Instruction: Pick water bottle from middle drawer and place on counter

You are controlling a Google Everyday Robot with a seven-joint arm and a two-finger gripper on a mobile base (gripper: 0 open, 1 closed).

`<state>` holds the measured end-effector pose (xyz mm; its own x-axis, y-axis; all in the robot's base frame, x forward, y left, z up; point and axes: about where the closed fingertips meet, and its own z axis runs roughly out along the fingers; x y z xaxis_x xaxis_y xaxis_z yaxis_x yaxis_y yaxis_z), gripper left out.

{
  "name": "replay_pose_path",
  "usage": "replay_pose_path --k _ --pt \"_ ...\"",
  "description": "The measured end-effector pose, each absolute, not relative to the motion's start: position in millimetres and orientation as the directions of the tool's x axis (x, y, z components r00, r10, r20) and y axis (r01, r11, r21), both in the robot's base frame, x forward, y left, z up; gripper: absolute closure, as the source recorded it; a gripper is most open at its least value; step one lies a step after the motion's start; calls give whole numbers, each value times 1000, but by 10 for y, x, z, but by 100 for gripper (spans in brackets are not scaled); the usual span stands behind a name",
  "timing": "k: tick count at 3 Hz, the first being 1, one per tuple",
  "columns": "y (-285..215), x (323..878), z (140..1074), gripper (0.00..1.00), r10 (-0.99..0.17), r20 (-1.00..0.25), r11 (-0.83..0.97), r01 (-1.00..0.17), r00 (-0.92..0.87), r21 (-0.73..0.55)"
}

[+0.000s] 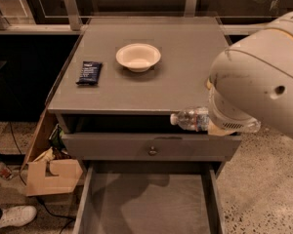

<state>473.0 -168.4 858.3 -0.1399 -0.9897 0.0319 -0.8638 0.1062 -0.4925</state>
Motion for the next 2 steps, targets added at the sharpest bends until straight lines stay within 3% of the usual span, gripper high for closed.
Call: replay_pose_path --k 2 --pt "-1531 5014 8703 100 -993 40 73 -866 -107 -495"
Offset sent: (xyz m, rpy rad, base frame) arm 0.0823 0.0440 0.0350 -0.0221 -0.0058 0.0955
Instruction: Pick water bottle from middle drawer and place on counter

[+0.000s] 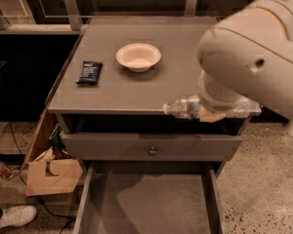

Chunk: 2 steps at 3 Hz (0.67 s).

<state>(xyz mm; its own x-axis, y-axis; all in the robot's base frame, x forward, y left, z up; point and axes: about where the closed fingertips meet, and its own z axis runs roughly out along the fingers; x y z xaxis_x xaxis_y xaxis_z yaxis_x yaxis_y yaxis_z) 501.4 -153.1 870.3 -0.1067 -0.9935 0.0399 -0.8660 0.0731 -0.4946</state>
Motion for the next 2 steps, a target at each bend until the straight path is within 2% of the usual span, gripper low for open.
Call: replay_pose_path --k 1,2 --pt "-1195 5446 8971 100 -998 53 10 -861 -42 -509" --pt "-1195 5446 8971 100 -998 53 10 -861 -42 -509"
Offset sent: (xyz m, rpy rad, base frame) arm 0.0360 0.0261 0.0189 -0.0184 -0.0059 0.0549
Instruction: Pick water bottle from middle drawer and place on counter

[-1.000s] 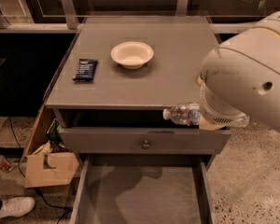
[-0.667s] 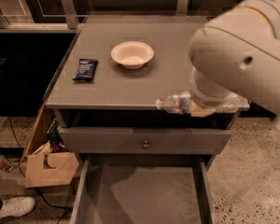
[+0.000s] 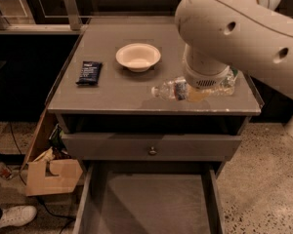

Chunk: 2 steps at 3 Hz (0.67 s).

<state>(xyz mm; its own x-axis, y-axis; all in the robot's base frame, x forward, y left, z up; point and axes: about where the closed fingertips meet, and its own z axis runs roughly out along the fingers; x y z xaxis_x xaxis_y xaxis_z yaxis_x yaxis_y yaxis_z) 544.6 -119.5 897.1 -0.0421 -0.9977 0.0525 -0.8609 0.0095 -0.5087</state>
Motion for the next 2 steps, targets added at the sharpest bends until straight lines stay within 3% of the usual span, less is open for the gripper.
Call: replay_pose_path --k 2 --pt "-678 5901 9039 100 -995 68 -103 -849 79 -518"
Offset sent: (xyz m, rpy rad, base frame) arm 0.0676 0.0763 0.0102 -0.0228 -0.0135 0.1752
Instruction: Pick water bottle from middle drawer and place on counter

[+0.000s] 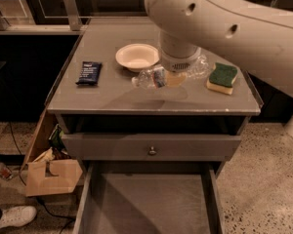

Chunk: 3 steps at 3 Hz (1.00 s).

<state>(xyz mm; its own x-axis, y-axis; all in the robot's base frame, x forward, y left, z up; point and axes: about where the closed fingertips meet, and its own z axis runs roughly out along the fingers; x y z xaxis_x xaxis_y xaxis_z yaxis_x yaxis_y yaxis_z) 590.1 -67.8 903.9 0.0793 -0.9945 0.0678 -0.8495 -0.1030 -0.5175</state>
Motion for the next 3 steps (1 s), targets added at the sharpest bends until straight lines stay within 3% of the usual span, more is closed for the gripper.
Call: replay_pose_path --k 1,3 --pt "-432 6060 8976 100 -989 62 -149 -846 137 -513" --pt "-418 6144 8918 100 -987 57 -160 -853 152 -497"
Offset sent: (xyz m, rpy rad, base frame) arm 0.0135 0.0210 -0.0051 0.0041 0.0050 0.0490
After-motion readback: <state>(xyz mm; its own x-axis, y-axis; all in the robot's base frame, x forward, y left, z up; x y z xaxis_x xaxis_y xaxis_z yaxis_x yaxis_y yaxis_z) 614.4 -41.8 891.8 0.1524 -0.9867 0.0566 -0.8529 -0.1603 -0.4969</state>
